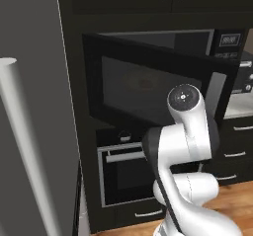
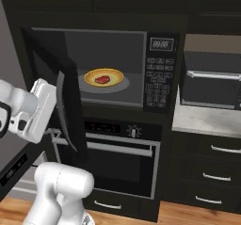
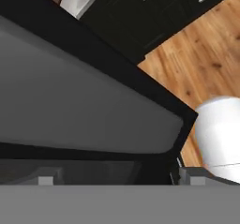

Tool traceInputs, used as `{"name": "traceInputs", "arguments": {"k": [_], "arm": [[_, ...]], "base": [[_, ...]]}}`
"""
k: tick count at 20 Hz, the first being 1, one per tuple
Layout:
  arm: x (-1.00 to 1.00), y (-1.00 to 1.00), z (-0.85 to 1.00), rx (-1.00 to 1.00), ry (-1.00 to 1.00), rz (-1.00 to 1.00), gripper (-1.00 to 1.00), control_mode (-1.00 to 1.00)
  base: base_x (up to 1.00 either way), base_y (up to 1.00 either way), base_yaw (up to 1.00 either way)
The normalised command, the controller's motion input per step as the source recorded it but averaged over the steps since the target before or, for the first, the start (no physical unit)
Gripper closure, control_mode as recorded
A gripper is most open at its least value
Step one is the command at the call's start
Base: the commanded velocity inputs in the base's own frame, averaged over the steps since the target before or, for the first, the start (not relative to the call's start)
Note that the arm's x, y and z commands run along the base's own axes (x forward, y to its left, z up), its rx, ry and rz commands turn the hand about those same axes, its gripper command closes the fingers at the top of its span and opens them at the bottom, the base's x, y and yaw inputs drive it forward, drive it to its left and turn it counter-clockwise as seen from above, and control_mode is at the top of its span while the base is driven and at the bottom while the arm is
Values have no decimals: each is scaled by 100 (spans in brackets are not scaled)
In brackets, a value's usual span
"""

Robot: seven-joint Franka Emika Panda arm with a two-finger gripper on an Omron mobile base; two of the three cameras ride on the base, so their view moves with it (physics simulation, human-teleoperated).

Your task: Transport the steak from the fridge to the microwave and turn on the microwave.

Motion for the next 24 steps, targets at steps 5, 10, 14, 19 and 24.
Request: {"name": "traceInputs", "arguments": {"k": [5, 10, 14, 19, 24], "arm": [[54, -40, -10, 0, 0, -10, -100, -100], [56, -42, -11, 0, 0, -6, -100, -100], [58, -43, -11, 0, 0, -1, -100, -100], [61, -42, -7, 3, 1, 0, -100, -100], [61, -38, -6, 6, 3, 8, -100, -100]], "base": [[0, 0, 0], [0, 0, 0], [0, 0, 0], [0, 0, 0], [0, 0, 0]]}}
